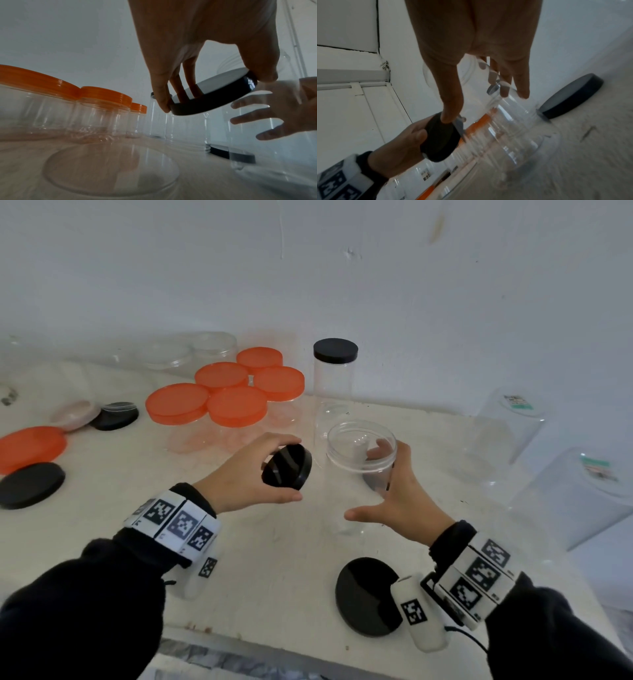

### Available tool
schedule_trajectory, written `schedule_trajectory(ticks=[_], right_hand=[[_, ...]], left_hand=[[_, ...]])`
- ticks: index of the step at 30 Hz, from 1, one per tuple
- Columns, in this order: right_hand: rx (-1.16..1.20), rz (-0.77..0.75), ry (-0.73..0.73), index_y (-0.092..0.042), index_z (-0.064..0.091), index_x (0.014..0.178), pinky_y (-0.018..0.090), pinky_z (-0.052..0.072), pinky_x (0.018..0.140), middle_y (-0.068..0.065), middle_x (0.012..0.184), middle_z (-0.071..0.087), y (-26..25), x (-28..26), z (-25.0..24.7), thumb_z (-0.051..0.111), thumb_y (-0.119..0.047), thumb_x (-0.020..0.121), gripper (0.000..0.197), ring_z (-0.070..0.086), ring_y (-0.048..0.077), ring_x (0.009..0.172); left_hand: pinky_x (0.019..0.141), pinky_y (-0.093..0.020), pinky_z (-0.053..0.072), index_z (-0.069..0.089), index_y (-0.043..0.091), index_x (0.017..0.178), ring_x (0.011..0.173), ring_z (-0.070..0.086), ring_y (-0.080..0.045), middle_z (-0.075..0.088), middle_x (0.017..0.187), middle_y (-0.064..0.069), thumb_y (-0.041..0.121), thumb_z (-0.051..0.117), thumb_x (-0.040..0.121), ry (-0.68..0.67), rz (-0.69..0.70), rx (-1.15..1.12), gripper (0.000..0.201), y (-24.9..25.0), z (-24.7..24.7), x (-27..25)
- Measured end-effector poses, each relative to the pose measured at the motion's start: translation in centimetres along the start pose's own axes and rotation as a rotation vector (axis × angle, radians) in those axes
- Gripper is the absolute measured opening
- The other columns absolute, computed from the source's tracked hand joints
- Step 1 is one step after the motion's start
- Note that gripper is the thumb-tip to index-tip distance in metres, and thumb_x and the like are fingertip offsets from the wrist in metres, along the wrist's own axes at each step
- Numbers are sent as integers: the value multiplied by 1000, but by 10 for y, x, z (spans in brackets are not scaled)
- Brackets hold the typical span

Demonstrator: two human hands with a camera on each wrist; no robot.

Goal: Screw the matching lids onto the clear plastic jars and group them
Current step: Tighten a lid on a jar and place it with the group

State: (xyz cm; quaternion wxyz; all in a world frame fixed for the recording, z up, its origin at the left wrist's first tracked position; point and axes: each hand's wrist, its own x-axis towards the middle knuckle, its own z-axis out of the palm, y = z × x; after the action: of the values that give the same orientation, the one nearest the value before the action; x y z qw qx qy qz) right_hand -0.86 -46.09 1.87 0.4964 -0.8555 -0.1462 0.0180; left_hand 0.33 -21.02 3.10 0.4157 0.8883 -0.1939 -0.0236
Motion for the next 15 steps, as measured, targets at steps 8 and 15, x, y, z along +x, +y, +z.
schedule_trajectory(ticks=[8,15], right_hand=[[90,31,-122,-21,15,133,28,40,102,-4,135,32,-5,10,10,80,-23,70,90,39,11,126],[58,21,-175,-27,28,129,19,42,89,-9,129,45,-8,28,12,83,-25,66,83,43,8,118]], left_hand=[[95,-21,41,41,45,123,119,44,4,45,124,16,56,69,57,156,51,-121,73,6,-7,-6],[96,-33,46,42,44,126,120,45,-3,45,127,9,54,65,65,300,111,-132,66,22,-15,-5]])
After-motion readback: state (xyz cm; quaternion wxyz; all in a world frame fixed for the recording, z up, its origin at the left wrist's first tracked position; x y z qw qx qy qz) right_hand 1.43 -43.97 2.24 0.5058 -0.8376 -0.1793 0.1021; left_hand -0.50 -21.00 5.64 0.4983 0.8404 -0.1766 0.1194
